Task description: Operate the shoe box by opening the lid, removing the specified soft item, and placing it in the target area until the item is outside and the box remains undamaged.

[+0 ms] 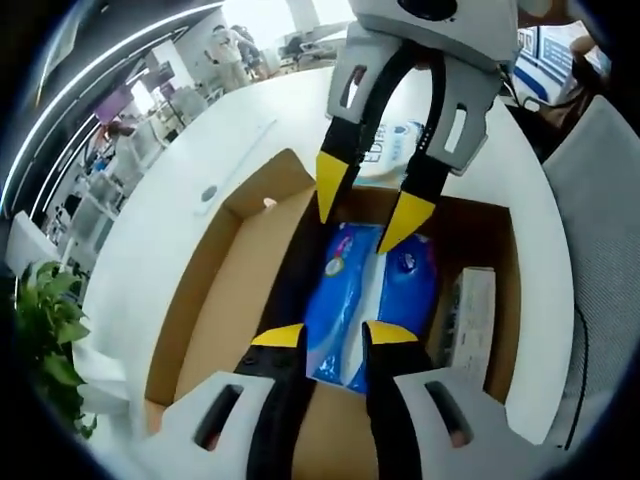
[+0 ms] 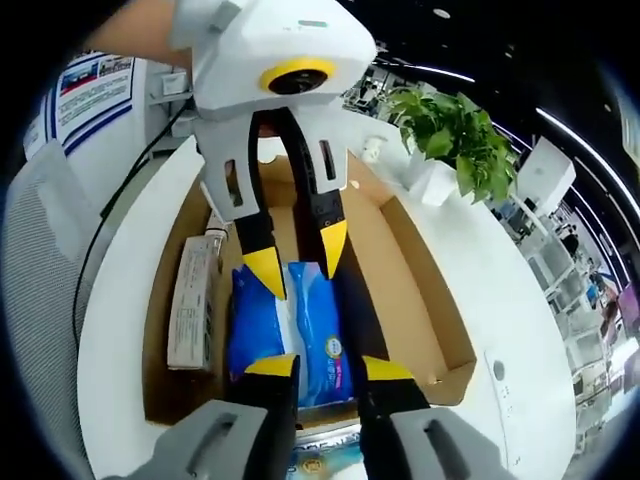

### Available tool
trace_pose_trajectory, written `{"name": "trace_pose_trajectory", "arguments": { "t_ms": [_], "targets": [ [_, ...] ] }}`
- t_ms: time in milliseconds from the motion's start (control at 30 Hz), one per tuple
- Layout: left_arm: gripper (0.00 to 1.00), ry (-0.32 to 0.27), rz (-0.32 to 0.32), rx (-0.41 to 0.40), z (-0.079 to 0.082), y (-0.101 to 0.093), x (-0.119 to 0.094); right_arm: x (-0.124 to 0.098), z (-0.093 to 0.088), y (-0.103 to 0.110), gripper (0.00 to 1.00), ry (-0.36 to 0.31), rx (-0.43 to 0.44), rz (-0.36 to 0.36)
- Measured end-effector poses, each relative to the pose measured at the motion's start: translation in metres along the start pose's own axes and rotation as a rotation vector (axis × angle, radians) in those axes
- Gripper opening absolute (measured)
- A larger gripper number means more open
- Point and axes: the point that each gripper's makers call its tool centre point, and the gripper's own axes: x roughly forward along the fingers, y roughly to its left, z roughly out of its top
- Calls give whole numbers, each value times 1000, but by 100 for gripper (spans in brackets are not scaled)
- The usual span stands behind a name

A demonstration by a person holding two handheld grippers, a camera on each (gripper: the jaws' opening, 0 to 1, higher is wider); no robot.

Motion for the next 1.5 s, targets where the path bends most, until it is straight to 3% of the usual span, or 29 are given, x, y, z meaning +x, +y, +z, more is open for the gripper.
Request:
{"name": "trace_pose_trajectory", "arguments": {
  "t_ms": [733, 967, 1500],
  "targets": [
    [9, 14, 34, -18, -16, 5, 11, 23, -9, 8, 0, 104, -135, -4],
    [1, 4, 42, -9, -15, 5, 8, 20, -7, 6, 0, 91, -141, -21],
    [0, -6, 81, -6, -12, 5, -6, 11, 5, 6, 0, 27, -125, -32]
  ]
}}
